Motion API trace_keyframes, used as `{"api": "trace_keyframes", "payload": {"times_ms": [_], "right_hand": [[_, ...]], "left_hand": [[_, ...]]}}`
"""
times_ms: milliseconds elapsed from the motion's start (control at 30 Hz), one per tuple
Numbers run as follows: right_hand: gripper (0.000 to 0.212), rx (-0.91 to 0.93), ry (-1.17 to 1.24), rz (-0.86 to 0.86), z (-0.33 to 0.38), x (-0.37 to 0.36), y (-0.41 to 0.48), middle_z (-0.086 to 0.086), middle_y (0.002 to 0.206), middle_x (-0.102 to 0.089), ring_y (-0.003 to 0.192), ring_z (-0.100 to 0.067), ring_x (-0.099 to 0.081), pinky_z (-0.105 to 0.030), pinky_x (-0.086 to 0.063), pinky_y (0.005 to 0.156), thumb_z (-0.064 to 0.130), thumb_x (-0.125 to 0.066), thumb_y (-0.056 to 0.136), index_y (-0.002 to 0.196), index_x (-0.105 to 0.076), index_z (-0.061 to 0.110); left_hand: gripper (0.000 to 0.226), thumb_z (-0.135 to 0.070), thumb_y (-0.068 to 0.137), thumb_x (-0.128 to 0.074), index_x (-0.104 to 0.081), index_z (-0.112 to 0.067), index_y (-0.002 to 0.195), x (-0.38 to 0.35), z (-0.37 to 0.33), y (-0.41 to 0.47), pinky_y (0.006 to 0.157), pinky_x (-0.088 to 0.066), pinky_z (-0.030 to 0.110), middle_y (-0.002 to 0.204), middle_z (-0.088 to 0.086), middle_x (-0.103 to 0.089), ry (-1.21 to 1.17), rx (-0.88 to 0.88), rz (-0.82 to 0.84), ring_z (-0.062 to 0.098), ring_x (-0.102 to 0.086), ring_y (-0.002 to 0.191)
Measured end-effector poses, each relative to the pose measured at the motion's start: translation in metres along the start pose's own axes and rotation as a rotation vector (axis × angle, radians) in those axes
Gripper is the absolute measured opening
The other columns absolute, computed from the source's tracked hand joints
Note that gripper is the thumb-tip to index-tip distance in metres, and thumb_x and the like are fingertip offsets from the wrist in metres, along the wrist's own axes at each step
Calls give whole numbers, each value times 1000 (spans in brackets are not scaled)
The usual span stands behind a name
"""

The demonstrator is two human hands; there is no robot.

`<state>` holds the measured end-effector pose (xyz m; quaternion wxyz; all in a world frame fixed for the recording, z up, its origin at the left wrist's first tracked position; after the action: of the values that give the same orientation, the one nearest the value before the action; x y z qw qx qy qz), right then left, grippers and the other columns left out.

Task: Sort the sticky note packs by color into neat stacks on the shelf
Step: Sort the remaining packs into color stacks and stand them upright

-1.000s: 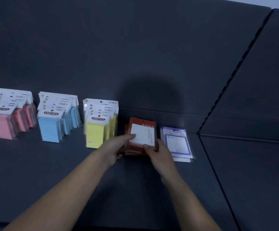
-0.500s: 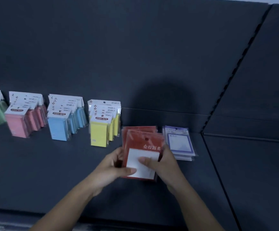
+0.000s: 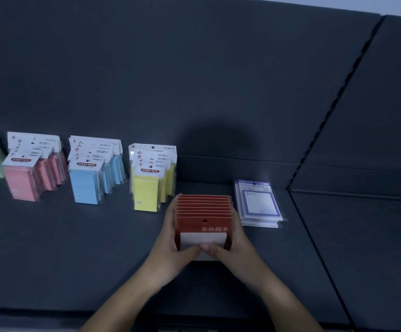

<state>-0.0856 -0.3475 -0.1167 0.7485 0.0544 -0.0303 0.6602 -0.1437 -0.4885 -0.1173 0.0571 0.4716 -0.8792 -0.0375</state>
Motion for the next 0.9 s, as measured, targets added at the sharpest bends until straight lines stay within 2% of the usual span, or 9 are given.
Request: {"api": "trace_keyframes", "payload": {"times_ms": [100,200,300,433,500,567,667,800,900], "right_hand": [[68,-41,-67,24,-8,2,-4,7,126,-55,114,4,-54,-10,-41,91,-2,-66,81,132,-30,25],[63,-35,-127,-24,-10,4,1,12,121,-57,111,6,-54,-9,-40,90,-2,-68,80,128,-37,24],[60,19,-171,-126,-11,2,19,13,118,-57,107,9,-54,-7,-39,89,-7,-65,80,123,-41,25],[59,36,-187,-318,-17,0,50,17,114,-56,101,17,-52,0,-36,84,-6,-60,82,114,-40,39],[57,19,-198,-402,-21,0,64,12,117,-55,104,11,-51,3,-35,83,-2,-58,85,123,-37,34],[59,1,-220,-453,-24,0,76,7,123,-53,111,0,-50,3,-34,85,0,-57,87,136,-33,23],[62,-24,-244,-492,-27,4,92,2,130,-51,118,-8,-49,-7,-36,92,1,-56,87,141,-28,16],[63,-26,-269,-539,-29,8,107,0,132,-51,119,-12,-50,-25,-42,100,8,-57,88,142,-26,15],[54,-7,-258,-582,-27,8,111,4,125,-56,113,-10,-54,-35,-46,98,24,-56,88,137,-32,20]], "left_hand": [[86,-12,71,-73,-22,-29,138,3,6,0,94,-40,10,131,-8,-49,63,-5,78,-4,-49,120],[78,-32,73,-72,-28,-30,136,7,12,7,101,-36,12,133,-12,-47,173,-47,103,-3,-43,125],[68,-24,79,-67,-30,-37,133,10,21,23,105,-33,14,132,-13,-45,279,-94,29,-2,-40,126],[74,-1,83,-63,-21,-36,133,6,29,57,97,-31,3,129,-19,-43,272,-101,-84,-15,-40,119],[77,3,84,-60,-15,-33,135,2,33,74,100,-31,4,127,-26,-38,269,-75,-105,-21,-38,116],[76,3,84,-59,-16,-24,141,-1,38,90,107,-31,16,131,-21,-40,268,-67,-115,-14,-38,120],[71,1,83,-60,-22,-17,142,-5,42,108,109,-35,27,135,-5,-44,268,-77,-149,1,-42,126],[60,-6,84,-61,-32,-14,135,-7,45,121,103,-43,32,128,-1,-48,272,-61,-214,3,-48,118],[54,-24,84,-59,-37,-16,133,-5,47,128,98,-47,36,126,1,-51,277,-56,-221,8,-53,116]]}}
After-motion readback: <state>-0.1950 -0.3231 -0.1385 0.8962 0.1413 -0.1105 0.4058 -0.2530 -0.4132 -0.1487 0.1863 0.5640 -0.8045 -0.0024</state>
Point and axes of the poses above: each hand's wrist, its own y-axis towards the middle knuckle, its own x-axis out of the back of the hand, z = x × y, the point moved 3 cm from there along y, towards the middle knuckle
